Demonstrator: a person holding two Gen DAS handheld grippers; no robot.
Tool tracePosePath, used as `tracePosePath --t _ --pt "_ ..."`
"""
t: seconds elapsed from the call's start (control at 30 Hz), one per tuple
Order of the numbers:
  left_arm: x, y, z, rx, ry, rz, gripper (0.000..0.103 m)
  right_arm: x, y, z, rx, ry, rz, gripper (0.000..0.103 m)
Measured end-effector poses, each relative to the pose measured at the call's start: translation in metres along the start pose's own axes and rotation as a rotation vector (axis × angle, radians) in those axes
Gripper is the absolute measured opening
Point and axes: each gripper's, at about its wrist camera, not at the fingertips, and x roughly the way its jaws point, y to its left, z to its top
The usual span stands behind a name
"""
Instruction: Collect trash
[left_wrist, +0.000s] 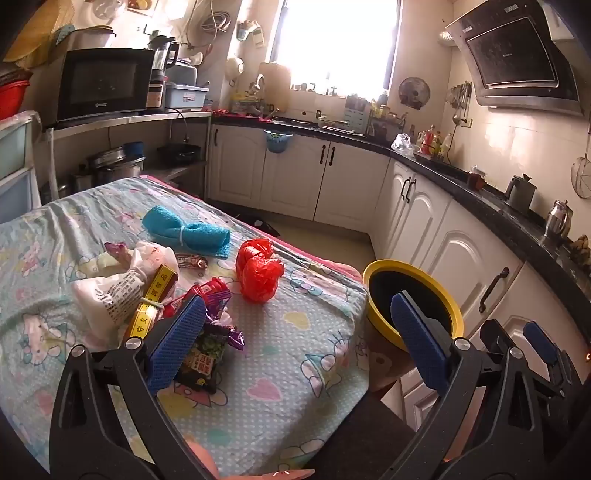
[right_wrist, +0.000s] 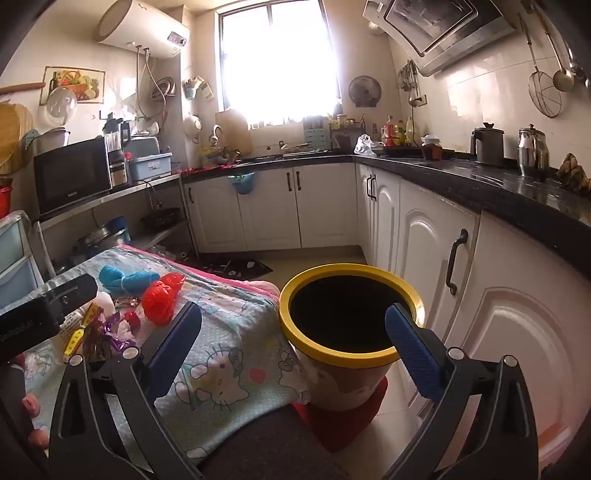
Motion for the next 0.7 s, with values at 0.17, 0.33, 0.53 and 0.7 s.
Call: tracePosePath --t 0.17,0.33,0.53,0.7 --pt "0.0009 -0.0011 0.0007 0.01 0.002 0.006 0.092 0.0015 0.0009 0.001 -0.005 0.019 -0.001 0.097" --pt "-0.0043 -0.0055 0.0055 0.009 -0.01 0.007 0.092 0.0012 0.0019 0.0004 -0.004 0.011 0.005 0.097" --pt "-0.0069 -0.0013 0.0038 0.002 -0.02 -0.003 0.092 -0.0028 0.0024 0.0009 -0.013 0.006 0.01 0.097" --pt "-0.0066 -0.0017 0.0038 0.003 -0.022 -0.002 0.092 -0.0012 0.0023 0.0023 -0.014 0.01 0.01 0.097"
